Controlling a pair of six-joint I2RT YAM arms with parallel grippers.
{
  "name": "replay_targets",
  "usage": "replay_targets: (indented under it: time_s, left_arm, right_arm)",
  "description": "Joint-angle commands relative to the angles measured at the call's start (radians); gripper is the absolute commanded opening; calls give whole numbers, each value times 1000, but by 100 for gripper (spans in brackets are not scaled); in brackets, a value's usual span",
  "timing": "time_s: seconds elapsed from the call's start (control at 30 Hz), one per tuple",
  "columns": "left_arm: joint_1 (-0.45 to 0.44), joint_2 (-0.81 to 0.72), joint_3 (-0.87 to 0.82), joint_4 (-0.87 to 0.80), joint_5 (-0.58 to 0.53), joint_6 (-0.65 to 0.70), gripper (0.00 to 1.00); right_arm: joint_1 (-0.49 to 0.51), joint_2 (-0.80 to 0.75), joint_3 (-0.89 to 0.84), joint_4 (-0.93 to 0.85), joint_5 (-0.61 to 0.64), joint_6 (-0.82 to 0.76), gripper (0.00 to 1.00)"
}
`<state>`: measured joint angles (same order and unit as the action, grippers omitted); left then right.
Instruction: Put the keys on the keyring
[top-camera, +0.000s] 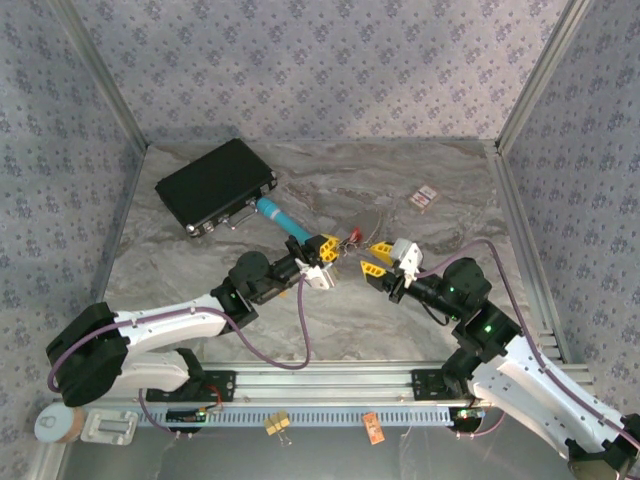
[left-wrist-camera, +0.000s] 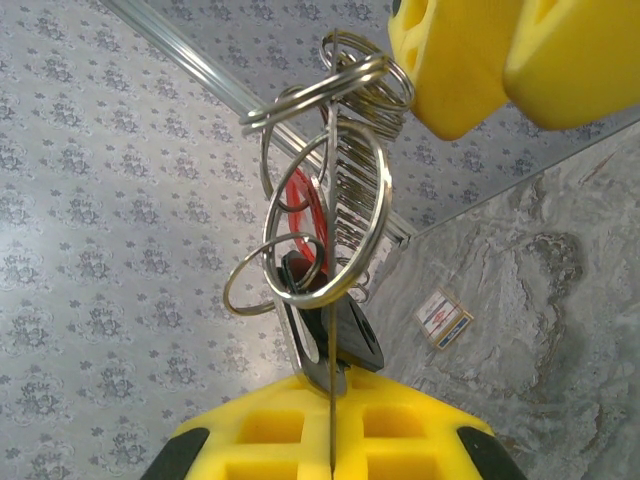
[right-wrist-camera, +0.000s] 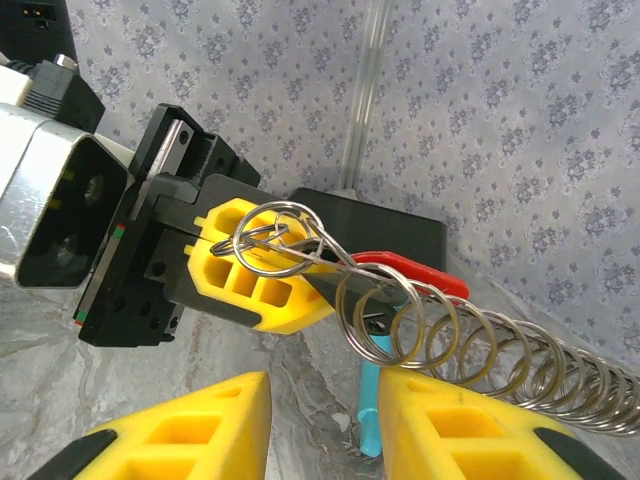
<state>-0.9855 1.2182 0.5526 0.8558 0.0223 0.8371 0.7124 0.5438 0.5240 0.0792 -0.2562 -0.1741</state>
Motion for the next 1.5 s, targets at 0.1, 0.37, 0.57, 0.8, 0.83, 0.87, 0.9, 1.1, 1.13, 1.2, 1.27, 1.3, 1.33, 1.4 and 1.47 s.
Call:
replay_targets:
  time_s: [0.1,0.37,0.57,0.8,0.83,0.87,0.9,1.1,1.13,1.2,1.27,1.3,1.33,1.4,1.47]
  left_arm:
    - [3,-32,1,35,27,5,0]
    - [2,-24,4,38,21,11,0]
    - [3,-25,4,32,21,17,0]
    - [2,-29,2,34,22,21,0]
    - [2,-30,1,33,21,23,0]
    - [2,-30,1,34,19,26,0]
    - [2,-30,1,34,19,27,0]
    - [3,-30,1,33,22,27,0]
    - [2,-30,2,34,22,27,0]
    - [2,-29,1,32,22,27,0]
    - [2,-29,1,31,21,27,0]
    - [2,-29,1,30,22,27,0]
    - [2,-28,1,31,21,28,0]
    - [2,-27,1,28,19,28,0]
    - [3,-27,1,26,19,27,0]
  right_arm:
    - [10,-19,11,21,13,-11,35]
    - [13,-21,10,22,-23,-9,34]
    - [13,-23,10,38,2,-4,35]
    - [13,-24,10,33,23,20,37]
    - [13,-24,11,34,25,27,37]
    - [13,-22,11,34,26,35,37]
    - [13,-21,13,33,26,46,37]
    - [13,-19,8,41,37,74,34]
    - [13,-19,9,43,37,73,33]
    - [14,-18,8,51,35,76,31]
    - [13,-16,9,53,32,76,29]
    - [13,-16,9,55,30,76,28]
    - [13,-15,10,58,29,77,26]
    - [13,-13,10,61,30,80,25]
    - [12,-12,9,65,29,81,23]
